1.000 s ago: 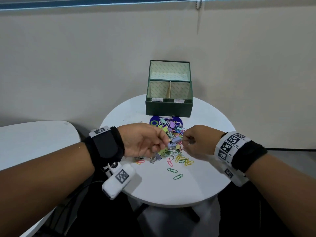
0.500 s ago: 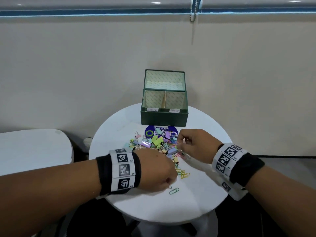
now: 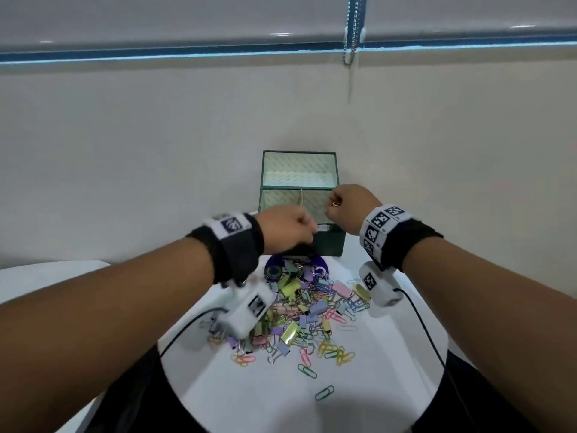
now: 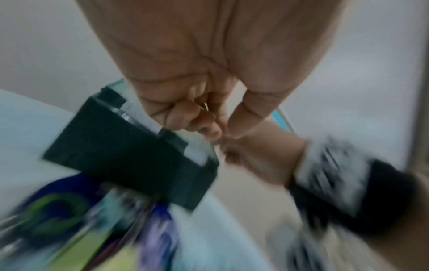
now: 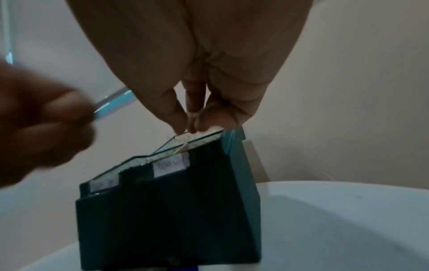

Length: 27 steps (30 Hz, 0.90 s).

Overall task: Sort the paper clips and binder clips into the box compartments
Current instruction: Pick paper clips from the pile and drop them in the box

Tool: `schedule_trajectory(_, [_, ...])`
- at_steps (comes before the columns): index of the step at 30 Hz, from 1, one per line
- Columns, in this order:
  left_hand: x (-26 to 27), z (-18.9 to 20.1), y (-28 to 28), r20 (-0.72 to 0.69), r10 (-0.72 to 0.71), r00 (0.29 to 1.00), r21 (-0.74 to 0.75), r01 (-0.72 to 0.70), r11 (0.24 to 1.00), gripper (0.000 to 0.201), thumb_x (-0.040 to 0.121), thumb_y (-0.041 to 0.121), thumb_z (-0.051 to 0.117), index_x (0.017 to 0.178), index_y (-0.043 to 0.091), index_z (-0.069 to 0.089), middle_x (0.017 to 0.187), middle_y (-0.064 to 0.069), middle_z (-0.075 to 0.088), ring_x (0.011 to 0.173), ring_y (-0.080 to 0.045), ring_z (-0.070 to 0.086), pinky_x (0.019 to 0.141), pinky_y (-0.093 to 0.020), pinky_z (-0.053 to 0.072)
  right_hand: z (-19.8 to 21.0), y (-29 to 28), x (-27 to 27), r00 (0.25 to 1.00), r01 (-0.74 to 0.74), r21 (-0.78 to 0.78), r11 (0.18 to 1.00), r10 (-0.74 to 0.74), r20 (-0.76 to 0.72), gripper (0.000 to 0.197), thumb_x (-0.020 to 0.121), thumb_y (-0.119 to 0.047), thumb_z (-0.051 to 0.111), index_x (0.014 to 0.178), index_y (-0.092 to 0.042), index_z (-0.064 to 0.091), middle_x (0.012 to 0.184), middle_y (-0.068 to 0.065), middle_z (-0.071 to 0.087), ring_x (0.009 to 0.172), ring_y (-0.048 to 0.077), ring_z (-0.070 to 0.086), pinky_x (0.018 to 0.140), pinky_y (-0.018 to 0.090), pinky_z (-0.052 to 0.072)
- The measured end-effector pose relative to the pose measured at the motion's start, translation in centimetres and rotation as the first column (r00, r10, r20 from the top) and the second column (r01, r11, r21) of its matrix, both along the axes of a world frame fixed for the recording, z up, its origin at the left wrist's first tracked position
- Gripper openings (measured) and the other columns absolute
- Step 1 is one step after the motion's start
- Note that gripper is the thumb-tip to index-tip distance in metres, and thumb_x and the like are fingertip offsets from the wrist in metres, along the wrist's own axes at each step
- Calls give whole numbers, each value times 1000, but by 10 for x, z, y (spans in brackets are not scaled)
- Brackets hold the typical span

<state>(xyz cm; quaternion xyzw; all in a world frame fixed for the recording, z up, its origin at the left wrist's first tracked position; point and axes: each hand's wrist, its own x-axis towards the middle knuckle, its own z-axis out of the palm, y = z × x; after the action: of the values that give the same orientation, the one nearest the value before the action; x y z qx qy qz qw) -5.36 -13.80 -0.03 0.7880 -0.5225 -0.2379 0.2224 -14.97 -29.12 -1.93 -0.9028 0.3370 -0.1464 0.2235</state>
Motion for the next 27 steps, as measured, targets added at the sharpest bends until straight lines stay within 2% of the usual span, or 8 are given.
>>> schedule_trajectory(3, [13,12,-31,-354,194,915,-161,-264,951,24,90,-4,50,102,11,66,100,-7,64,82,-19,56,70,-32,49,-1,-5,9,1000,-19,114,993,16,24,29,92,-1,58,113,-16,69,114,2,70,104,21,66,94,35,54])
schedule_trajectory(7, [11,12,-47,-767,200,610,-136,-459,878,38,88,-14,37,109,8,60,116,-25,61,96,-28,63,92,-42,56,3,-8,-7,978,-23,174,985,-14,206,38,91,6,53,109,-23,71,111,-5,71,99,13,68,89,29,55])
schedule_trajectory(10, [15,6,-48,-760,200,619,-113,-429,896,36,91,-11,36,107,10,60,126,-22,59,107,-27,61,94,-43,53,2,0,-32,960,-47,207,977,-13,278,24,90,2,61,92,-20,69,97,-4,72,88,14,69,81,28,56])
schedule_trajectory(13, [26,3,-33,-724,178,666,-171,-424,890,32,95,-7,44,117,8,61,124,-16,64,111,-23,65,96,-40,54,-12,12,-60,987,-151,112,982,144,74,23,93,-7,59,82,-26,65,82,-9,68,77,10,65,69,22,49])
schedule_trajectory(16, [36,-1,4,-524,162,836,-257,-336,906,18,94,3,58,108,11,66,106,-8,73,88,-16,71,79,-31,59,-34,19,-81,949,-222,14,975,219,-228,29,91,-13,58,74,-36,60,80,-19,62,74,3,57,67,18,40])
schedule_trajectory(19, [44,-11,48,-52,131,990,-173,-138,975,10,93,16,65,100,22,69,88,7,72,77,-8,67,70,-24,53,-52,21,-92,924,-206,68,976,217,-316,21,88,-14,59,79,-31,67,82,-15,66,77,5,60,68,18,44])
schedule_trajectory(22, [58,-31,79,312,59,948,11,-66,998,11,94,24,63,98,32,69,91,15,66,80,0,58,80,-25,49,-57,19,-86,918,-167,55,984,175,-356,17,91,-17,57,84,-27,69,92,-10,71,88,15,64,80,27,52])
schedule_trajectory(27, [77,-56,89,397,20,918,138,-81,987,24,98,24,56,113,36,69,102,15,63,91,-7,57,96,-30,47,-59,16,-71,913,-90,9,996,87,-399,22,93,-15,58,83,-31,70,86,-14,65,87,13,62,74,24,45])
